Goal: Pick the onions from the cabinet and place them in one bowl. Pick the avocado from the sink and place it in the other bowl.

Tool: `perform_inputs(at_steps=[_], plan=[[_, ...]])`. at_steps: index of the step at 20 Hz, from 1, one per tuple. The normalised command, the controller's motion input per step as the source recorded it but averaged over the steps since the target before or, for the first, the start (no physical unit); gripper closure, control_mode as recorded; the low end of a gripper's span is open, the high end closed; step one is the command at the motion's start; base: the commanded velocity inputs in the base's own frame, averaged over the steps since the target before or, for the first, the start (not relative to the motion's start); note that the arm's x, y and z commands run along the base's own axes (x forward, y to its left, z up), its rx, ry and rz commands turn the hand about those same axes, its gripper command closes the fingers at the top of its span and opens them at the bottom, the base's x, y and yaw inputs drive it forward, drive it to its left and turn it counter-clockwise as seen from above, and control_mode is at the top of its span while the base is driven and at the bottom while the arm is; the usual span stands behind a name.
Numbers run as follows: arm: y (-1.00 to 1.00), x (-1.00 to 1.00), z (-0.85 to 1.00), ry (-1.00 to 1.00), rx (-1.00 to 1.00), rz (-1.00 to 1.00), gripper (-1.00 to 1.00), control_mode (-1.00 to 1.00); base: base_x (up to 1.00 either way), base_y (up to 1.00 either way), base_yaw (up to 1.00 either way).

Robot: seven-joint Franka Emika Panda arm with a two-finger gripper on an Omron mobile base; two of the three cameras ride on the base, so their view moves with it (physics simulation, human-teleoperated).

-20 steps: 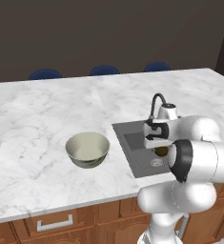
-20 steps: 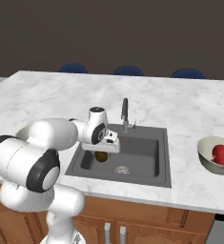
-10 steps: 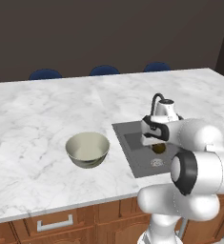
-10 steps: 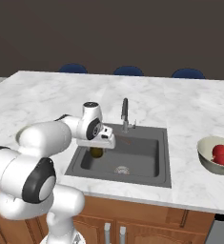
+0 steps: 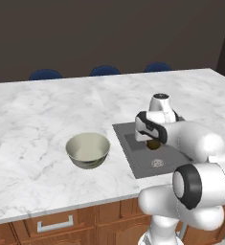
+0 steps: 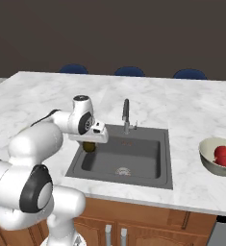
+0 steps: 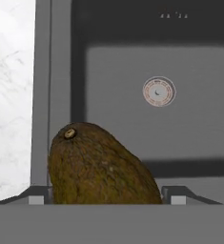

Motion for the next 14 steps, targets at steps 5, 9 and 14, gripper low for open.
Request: perform_inputs(at_steps=[5,9,14], plan=[[0.24,-0.05,0.16,-0.16,0.00,-0.02,1.00,-1.00,0.00,0.00,0.00],[0.20,0.00,0.25,-0.16,0.02,-0.01,1.00,-1.00,0.00,0.00,0.00],[0.33,0.00,0.41,-0.03,0.01,0.00,1.00,-1.00,0.00,0.00,0.00]])
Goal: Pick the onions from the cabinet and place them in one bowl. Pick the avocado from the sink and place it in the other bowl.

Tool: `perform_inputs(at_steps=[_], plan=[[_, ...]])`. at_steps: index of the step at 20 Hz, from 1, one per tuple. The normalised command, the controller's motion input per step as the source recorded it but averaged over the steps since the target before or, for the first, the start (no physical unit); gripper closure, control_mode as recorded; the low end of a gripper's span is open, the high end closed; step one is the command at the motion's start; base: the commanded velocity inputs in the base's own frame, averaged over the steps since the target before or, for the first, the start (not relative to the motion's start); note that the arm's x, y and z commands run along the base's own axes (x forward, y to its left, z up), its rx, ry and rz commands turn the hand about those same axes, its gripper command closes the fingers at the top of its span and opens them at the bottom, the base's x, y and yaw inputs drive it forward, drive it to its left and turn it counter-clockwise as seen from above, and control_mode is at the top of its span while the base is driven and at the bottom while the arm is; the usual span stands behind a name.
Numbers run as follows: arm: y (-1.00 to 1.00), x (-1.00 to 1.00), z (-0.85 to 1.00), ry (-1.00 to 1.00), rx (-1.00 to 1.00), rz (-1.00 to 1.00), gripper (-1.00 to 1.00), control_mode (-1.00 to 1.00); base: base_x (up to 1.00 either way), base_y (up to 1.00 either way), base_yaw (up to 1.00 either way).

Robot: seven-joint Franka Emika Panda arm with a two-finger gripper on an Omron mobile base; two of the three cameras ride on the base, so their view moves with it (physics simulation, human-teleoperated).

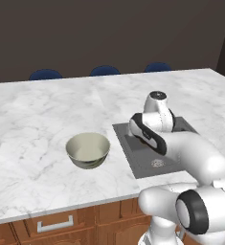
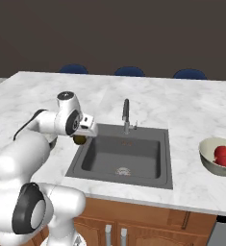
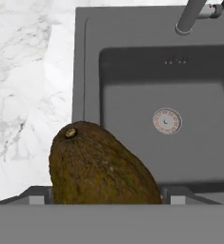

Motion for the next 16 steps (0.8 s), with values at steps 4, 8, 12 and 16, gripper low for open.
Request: perform_inputs(at_steps=[4,8,12,16], plan=[[0.51,0.00,0.24,0.00,0.00,0.00,1.00,-1.00,0.00,0.00,0.00],[0.55,0.00,0.21,0.00,0.00,0.00,1.00,-1.00,0.00,0.00,0.00],[0.56,0.00,0.14,0.02,0.00,0.00,1.00,-1.00,0.00,0.00,0.00],[0.57,0.00,0.12,0.06,0.00,0.00,1.00,-1.00,0.00,0.00,0.00]])
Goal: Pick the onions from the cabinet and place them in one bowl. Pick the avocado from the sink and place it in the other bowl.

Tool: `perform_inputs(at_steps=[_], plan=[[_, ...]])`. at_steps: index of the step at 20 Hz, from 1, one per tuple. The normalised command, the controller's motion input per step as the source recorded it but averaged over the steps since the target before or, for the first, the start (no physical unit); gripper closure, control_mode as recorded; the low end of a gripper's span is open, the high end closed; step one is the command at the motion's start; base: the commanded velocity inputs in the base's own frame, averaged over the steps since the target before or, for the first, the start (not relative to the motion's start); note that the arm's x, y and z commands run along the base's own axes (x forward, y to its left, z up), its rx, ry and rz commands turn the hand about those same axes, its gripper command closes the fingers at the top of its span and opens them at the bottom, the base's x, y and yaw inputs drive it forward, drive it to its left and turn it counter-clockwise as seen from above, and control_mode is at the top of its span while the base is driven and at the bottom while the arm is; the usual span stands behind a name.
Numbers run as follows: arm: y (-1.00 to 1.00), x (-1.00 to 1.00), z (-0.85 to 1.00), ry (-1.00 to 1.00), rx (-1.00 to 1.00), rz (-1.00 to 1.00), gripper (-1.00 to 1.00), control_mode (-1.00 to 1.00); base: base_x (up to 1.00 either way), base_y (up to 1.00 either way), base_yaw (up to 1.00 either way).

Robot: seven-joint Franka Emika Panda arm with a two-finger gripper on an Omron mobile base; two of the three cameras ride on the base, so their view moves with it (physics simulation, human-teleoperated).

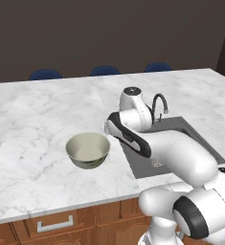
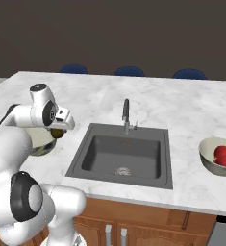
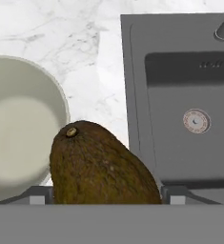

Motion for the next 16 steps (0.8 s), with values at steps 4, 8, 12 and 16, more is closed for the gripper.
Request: perform_inputs(at_steps=[4,8,12,16], plan=[[0.67,0.00,0.07,0.11,0.00,0.00,1.00,-1.00,0.00,0.00,0.00],[0.72,0.00,0.02,0.14,0.00,0.00,1.00,-1.00,0.00,0.00,0.00],[0.63,0.00,0.00,0.09,0.00,0.00,1.00,-1.00,0.00,0.00,0.00],[0.42,0.07,-0.21,0.01,-0.04,0.00,1.00,-1.00,0.00,0.00,0.00]])
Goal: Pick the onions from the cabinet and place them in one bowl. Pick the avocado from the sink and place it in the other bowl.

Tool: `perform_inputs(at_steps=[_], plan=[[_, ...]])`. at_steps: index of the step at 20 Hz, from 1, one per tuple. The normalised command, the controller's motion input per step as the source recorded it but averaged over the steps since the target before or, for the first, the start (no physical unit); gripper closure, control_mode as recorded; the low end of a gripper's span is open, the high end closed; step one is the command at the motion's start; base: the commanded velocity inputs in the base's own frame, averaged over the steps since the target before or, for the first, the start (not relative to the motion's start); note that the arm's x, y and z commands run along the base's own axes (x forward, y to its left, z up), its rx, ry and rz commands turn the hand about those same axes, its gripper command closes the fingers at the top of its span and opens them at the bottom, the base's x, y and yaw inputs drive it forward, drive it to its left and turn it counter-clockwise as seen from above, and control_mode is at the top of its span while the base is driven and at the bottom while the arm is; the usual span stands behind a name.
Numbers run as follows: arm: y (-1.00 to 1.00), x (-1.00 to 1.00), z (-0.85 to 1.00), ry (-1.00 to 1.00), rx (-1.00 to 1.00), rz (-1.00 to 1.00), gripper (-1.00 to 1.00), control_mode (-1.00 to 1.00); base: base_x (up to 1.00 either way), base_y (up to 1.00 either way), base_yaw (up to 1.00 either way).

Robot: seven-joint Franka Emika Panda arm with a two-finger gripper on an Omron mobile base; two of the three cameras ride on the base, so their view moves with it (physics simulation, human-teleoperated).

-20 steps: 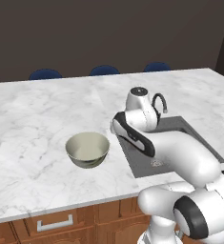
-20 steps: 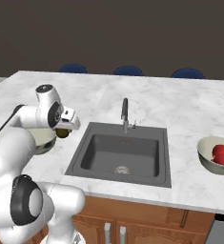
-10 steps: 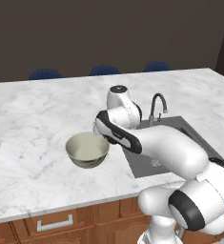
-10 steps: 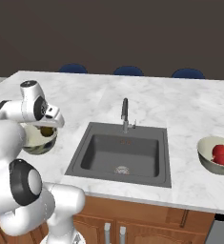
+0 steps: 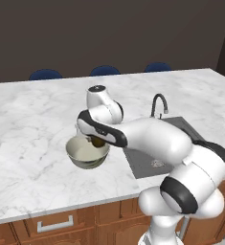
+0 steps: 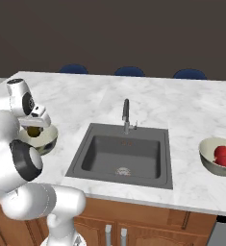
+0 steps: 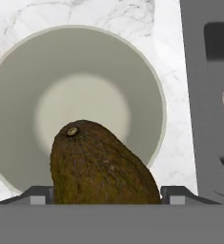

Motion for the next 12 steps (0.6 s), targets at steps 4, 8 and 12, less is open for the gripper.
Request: perform_inputs(at_steps=[4,8,12], plan=[[0.19,0.08,-0.29,0.00,-0.01,0.00,1.00,-1.00,0.00,0.00,0.00],[0.06,0.01,-0.22,0.00,0.00,0.00,1.00,-1.00,0.00,0.00,0.00],[0.00,0.00,-0.08,0.03,0.00,0.00,1.00,-1.00,0.00,0.00,0.00]])
